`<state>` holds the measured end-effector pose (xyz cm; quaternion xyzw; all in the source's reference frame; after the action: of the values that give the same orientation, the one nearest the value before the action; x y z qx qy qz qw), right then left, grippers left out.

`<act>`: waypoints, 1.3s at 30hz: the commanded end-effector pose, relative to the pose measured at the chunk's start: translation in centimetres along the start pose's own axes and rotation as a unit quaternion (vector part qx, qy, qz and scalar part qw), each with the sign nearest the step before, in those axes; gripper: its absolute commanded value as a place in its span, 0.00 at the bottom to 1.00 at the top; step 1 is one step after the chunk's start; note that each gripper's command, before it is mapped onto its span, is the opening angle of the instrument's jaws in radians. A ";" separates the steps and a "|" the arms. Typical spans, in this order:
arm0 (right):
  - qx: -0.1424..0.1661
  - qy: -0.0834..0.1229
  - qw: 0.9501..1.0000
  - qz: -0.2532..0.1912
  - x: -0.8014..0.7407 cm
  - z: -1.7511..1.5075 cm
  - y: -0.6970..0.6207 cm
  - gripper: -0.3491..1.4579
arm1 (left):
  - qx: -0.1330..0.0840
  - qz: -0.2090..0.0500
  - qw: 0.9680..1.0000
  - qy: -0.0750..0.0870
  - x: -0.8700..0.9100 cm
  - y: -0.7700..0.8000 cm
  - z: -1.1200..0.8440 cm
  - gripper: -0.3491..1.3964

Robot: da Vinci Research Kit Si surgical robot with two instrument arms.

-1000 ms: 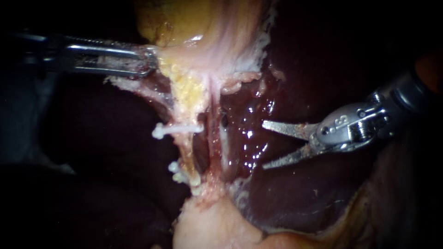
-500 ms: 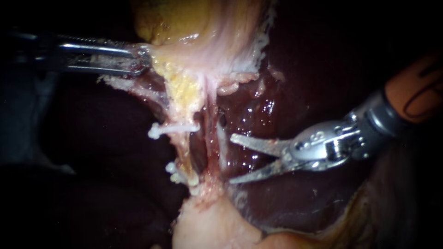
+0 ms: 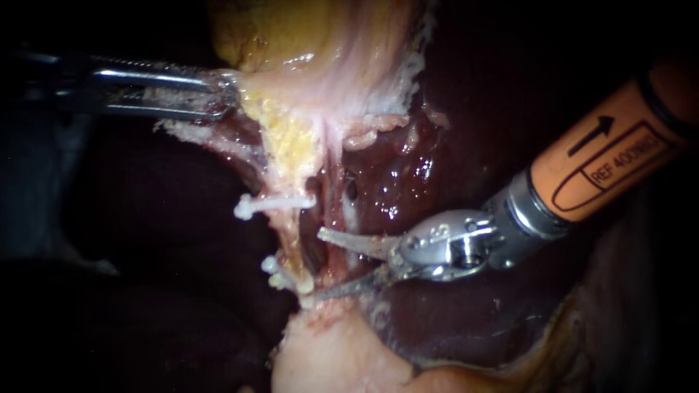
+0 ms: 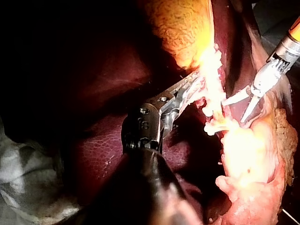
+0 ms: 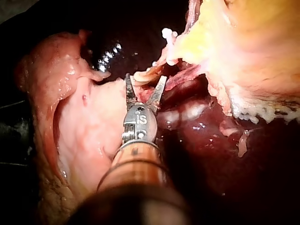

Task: Go to the cutting position left tube

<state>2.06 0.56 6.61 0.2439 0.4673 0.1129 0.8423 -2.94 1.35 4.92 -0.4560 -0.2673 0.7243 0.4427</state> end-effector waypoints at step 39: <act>0.097 0.091 0.990 0.051 0.50 1.05 0.01 0.99 | 0.002 0.000 1.000 0.001 -0.01 0.01 0.05 0.00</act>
<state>3.23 0.45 6.67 0.3392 0.5412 0.1340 0.7577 -2.99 1.34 4.94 -0.4558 -0.2655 0.7244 0.4438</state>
